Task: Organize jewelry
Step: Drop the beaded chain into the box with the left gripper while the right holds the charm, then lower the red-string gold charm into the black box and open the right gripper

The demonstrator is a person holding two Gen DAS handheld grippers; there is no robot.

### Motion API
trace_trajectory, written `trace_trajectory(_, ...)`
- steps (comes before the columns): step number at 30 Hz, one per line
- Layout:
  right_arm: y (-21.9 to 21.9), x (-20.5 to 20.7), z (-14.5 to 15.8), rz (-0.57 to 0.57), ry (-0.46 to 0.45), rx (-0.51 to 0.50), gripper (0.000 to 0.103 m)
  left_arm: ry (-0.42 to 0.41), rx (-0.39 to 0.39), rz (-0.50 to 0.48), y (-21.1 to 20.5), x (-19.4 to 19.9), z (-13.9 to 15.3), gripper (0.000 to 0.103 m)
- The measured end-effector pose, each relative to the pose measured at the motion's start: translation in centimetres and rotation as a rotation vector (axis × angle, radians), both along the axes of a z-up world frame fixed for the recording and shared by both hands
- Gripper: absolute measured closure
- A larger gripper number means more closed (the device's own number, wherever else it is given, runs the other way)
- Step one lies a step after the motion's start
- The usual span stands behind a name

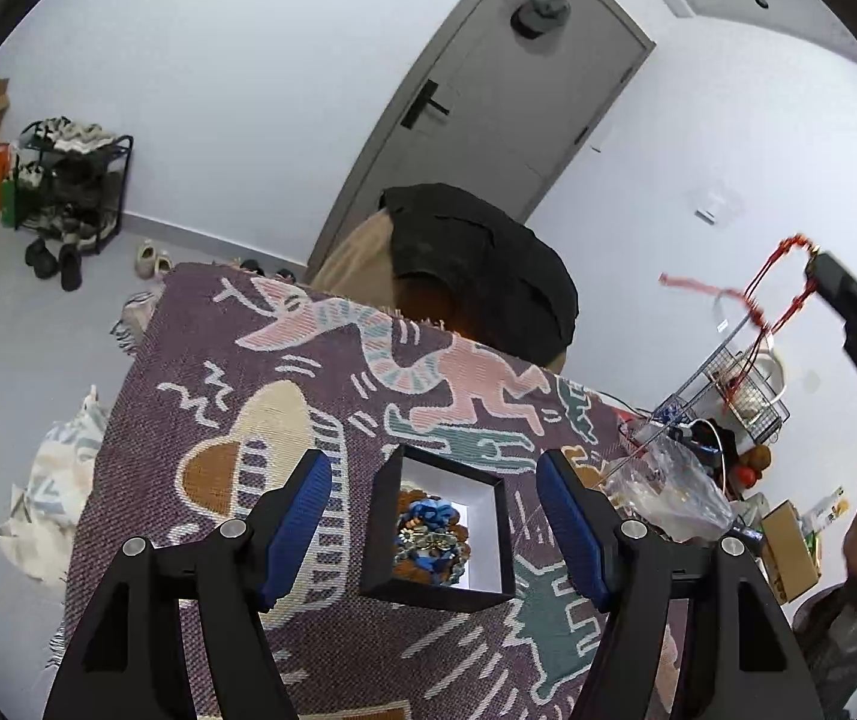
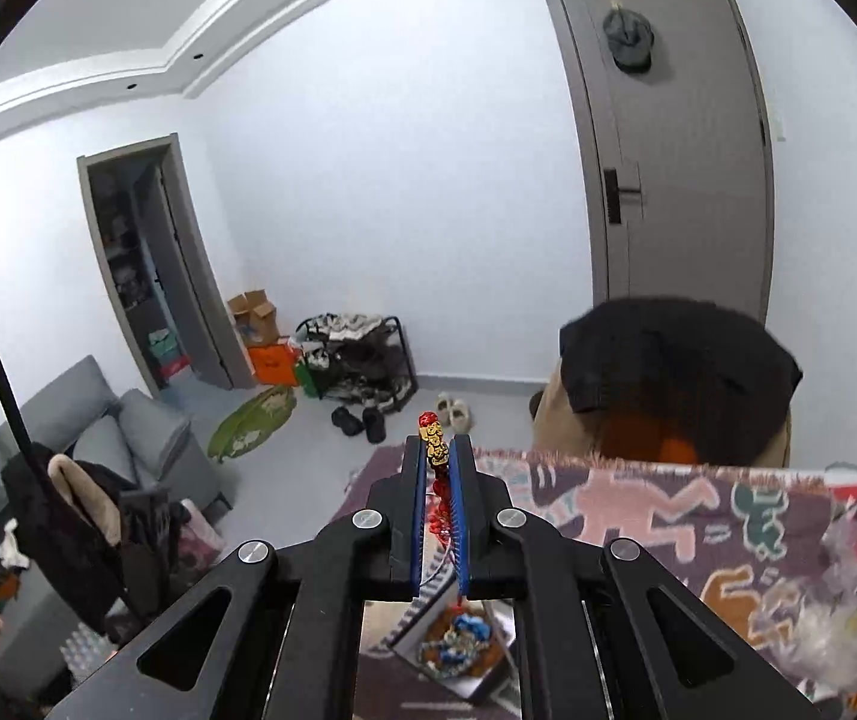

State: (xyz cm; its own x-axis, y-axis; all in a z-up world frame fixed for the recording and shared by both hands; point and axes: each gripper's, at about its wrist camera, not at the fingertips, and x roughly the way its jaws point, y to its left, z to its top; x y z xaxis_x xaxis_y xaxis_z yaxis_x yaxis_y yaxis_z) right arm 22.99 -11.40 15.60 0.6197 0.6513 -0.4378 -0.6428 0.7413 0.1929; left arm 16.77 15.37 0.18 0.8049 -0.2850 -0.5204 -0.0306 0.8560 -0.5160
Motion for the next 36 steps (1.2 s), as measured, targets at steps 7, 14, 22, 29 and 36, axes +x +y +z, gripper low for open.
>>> trace_trajectory(7,0.2,-1.1,4.0,-0.009,-0.095,0.005,0.094,-0.010,0.001,0.003,0.1,-0.7,0.4,0.031)
trace_trajectory(14,0.8,-3.1,8.0,-0.004,-0.197,0.001,0.094,-0.012,-0.006,0.018,0.7,-1.2,0.4,0.031)
trace_trajectory(22,2.9,-2.6,5.8,0.032,-0.149,-0.060,0.094,-0.006,-0.008,0.038,1.5,-2.0,0.0,0.031)
trace_trajectory(29,3.9,0.3,-2.0,0.062,0.040,-0.120,0.094,0.016,-0.014,0.060,2.3,-2.4,-1.0,0.031)
trace_trajectory(36,4.8,2.9,-9.6,0.062,0.207,-0.176,0.094,0.037,-0.022,0.073,2.7,-2.4,-1.9,0.031)
